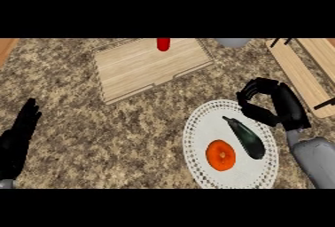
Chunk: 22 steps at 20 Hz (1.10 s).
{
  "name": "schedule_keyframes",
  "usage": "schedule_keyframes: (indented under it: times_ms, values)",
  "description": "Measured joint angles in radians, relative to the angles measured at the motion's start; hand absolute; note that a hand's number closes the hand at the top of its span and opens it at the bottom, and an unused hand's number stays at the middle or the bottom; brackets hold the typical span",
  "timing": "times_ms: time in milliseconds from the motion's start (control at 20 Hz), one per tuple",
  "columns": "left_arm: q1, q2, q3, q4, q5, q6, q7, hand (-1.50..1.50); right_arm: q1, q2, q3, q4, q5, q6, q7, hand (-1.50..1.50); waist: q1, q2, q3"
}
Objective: Pick the eggplant from the placemat and place it in the tiered shelf
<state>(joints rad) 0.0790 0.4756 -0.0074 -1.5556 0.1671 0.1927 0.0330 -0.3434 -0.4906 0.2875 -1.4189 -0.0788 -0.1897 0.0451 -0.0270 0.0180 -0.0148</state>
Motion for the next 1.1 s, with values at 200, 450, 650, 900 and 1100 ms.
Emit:
schedule_keyframes:
  times_ms: [200, 450, 650, 900, 1100]
  values:
    - [-0.006, -0.018, -0.005, 0.055, 0.048, -0.053, 0.022, 0.00, 0.038, 0.072, 0.093, 0.028, 0.191, -0.200, 0.134, -1.50, 0.010, -0.011, 0.007]
    - [-0.003, -0.031, 0.003, 0.113, 0.071, -0.096, 0.009, 0.00, 0.048, 0.109, 0.217, -0.036, 0.411, -0.295, 0.409, -1.50, 0.014, -0.020, 0.010]
    - [-0.021, -0.031, 0.004, 0.126, 0.071, -0.100, 0.023, 0.00, -0.003, 0.055, 0.290, -0.070, 0.583, -0.222, 0.654, -1.50, 0.010, -0.027, 0.009]
    - [-0.036, -0.038, 0.001, 0.134, 0.068, -0.106, 0.027, 0.00, -0.099, 0.010, 0.347, -0.119, 0.646, 0.027, 0.918, -1.50, 0.018, -0.027, 0.009]
    - [-0.046, -0.039, 0.000, 0.140, 0.065, -0.110, 0.030, 0.00, -0.152, 0.008, 0.390, -0.121, 0.579, 0.241, 1.008, -1.50, 0.030, -0.024, 0.009]
